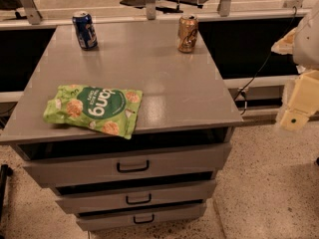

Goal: Move orange can near pepsi can

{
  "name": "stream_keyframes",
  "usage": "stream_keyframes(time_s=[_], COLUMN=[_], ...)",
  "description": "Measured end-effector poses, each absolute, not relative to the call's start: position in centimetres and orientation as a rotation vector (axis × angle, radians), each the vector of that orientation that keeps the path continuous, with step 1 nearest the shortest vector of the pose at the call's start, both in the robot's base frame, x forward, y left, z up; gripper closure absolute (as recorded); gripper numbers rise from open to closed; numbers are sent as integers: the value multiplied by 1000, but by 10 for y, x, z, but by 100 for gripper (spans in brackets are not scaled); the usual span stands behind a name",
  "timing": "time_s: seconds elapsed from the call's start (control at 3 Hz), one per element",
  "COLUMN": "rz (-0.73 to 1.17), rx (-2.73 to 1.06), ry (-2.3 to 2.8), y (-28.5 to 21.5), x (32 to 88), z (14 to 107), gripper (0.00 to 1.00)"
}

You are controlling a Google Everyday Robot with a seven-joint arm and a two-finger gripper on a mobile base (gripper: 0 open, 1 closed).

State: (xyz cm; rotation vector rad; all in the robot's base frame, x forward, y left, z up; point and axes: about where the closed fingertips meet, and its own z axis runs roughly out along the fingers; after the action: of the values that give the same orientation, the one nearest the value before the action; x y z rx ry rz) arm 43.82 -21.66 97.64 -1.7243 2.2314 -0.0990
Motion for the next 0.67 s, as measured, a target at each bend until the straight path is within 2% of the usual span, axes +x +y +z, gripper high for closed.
stream_keyframes(time_s=[0.67], rz=[-80], rx=[-1722], ry=[2180], y=[-220], x=[458], z=[977], gripper=[0])
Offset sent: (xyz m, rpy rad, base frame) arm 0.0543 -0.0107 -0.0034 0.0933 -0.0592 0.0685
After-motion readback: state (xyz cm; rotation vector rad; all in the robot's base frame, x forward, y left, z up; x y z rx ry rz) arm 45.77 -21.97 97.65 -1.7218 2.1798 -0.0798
